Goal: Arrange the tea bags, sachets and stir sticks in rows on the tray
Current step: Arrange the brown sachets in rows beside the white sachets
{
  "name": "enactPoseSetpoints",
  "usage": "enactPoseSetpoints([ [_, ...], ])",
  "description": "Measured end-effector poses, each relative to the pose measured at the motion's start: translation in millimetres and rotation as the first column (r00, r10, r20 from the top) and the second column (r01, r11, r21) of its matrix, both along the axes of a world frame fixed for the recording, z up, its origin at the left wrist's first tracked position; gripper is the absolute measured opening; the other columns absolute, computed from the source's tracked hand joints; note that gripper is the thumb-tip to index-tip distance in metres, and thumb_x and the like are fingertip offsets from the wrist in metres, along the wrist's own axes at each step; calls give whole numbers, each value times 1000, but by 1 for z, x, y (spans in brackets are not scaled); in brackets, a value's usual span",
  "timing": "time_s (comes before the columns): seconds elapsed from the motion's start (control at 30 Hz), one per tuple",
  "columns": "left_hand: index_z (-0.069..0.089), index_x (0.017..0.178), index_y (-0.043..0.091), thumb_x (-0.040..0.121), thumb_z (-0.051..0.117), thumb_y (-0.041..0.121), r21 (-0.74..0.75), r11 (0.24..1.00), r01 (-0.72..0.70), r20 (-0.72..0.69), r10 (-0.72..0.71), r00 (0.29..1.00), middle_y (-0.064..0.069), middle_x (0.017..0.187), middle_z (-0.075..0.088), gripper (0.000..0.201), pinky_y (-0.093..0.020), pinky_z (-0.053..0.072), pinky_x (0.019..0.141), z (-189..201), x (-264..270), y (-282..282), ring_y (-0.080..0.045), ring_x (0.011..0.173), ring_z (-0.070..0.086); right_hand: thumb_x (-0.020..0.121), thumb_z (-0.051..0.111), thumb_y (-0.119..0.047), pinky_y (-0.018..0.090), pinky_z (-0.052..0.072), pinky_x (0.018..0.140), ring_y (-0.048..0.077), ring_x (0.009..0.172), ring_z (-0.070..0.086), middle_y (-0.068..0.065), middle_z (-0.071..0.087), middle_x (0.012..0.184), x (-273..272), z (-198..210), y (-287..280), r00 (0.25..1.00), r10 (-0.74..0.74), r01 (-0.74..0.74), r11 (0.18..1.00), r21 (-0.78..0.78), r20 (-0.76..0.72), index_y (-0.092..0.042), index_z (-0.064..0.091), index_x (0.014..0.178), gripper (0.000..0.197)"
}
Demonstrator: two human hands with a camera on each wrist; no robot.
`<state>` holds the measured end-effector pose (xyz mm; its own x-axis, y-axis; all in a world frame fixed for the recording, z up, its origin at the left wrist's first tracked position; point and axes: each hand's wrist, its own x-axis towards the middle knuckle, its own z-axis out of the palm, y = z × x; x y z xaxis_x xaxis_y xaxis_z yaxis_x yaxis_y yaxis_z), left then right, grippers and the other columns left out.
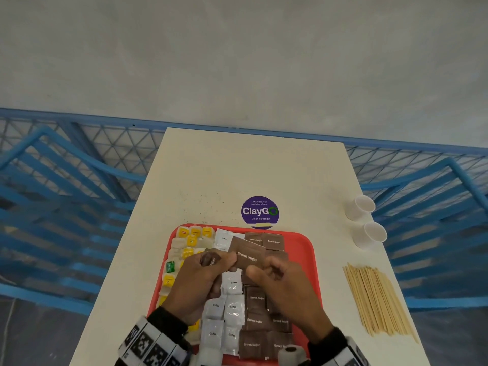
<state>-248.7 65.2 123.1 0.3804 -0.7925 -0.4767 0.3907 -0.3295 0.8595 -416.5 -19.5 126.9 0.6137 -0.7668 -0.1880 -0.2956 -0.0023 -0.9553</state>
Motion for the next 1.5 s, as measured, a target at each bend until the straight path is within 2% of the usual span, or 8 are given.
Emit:
enactPoseSetpoints([
  [0.1,69,83,0,87,71,24,8,999,-49,3,49,999,-4,46,41,24,-22,29,41,0,-2,-2,-11,39,30,90,69,-25,23,46,61,7,63,55,1,66,67,1,-1,1,1000,1,0,998,-63,17,-17,69,71,21],
  [0.27,69,77,7,88,70,23,2,992,-126,-81,125,989,-6,45,40,19,-21,30,41,1,3,-4,-13,38,31,87,73,-26,22,46,64,7,64,54,-8,65,67,-8,-2,-7,997,-74,74,997,-9,31,-20,70,73,16],
  [0.4,70,88,-1,88,70,21,-10,999,-52,-29,52,998,-3,46,44,23,-21,32,40,7,-4,-6,-11,38,35,82,76,-25,20,52,69,11,72,65,5,74,84,-5,6,-10,986,-142,136,988,68,91,-13,73,90,15],
  [0.57,70,94,0,92,67,20,22,1000,11,56,-12,998,6,53,61,20,-22,35,42,1,-9,-4,-11,42,40,87,72,-18,15,48,62,5,63,60,3,73,73,-15,0,-15,976,-205,205,979,9,78,-10,76,86,9],
  [0.8,70,101,2,94,64,23,177,983,-47,-22,52,998,-7,76,71,23,-23,38,44,-25,20,21,-13,46,46,90,69,-14,17,43,57,-1,54,54,-10,65,56,-68,-82,-7,934,-103,151,982,116,-343,-17,68,67,23],
  [1.0,64,116,6,101,47,1,254,967,-27,-200,79,977,-16,104,75,23,-32,56,57,-39,24,31,-22,70,68,84,72,-4,20,41,49,6,48,48,-4,62,55,-62,-124,13,919,-75,200,935,294,-387,-2,68,71,14],
  [1.37,63,121,9,93,40,-18,219,973,75,-210,-28,977,-12,114,73,45,-43,60,82,-34,19,25,-29,102,73,76,77,-30,13,42,50,2,47,50,-6,58,51,-46,-123,17,783,-73,135,989,53,-618,-18,56,52,34],
  [1.5,58,127,9,93,46,-19,148,979,142,-270,-98,958,-12,119,72,45,-40,60,87,-32,16,28,-27,110,70,73,79,-34,21,46,56,6,51,51,-6,59,53,-42,-116,15,748,-46,65,998,4,-663,-19,51,52,38],
])
